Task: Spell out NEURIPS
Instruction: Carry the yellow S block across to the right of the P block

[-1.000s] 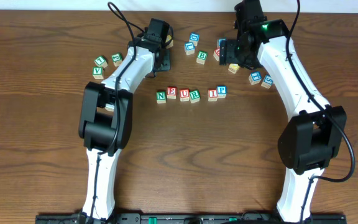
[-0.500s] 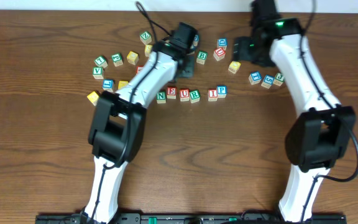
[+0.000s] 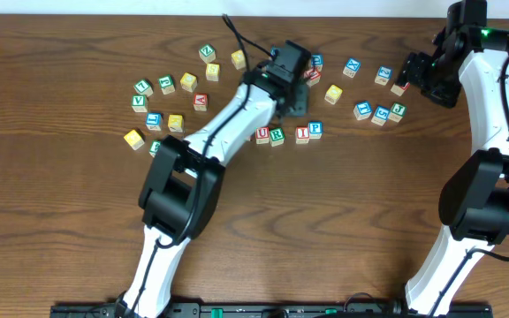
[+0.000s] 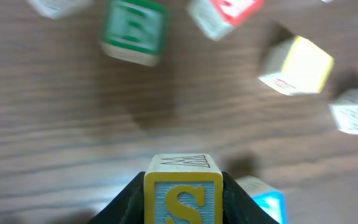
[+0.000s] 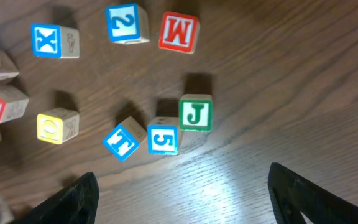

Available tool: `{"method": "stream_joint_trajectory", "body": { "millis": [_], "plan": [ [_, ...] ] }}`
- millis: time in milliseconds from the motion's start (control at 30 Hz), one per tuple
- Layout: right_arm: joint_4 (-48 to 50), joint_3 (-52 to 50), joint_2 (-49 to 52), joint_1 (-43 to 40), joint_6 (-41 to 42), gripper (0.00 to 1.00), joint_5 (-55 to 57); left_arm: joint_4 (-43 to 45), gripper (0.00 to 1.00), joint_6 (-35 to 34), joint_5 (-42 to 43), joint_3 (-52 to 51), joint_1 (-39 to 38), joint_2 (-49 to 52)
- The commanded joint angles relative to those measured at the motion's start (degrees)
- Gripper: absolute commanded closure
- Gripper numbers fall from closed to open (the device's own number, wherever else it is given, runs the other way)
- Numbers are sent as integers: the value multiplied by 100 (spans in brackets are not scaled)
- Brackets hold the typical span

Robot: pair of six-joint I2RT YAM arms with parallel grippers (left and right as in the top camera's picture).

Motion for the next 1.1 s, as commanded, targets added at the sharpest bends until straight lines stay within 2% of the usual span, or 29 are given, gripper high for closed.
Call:
{"method": "stream_joint_trajectory", "body": {
  "millis": [0,167,633,1067],
  "plan": [
    [-39,101,-74,50,-107,18,-122,98,67,-302,249,168,-358,-136],
    [-59,101,-74,118,-103,18,-122,225,67,-431,118,166,-767,-136],
    [-133,101,-74,317,-105,18,-122,608,67,-708,-1530,-33,-1349,-125],
    [-181,101,-74,337,-105,16,-122,717,67,-922,-1469,-44,-1344,251]
  ]
}}
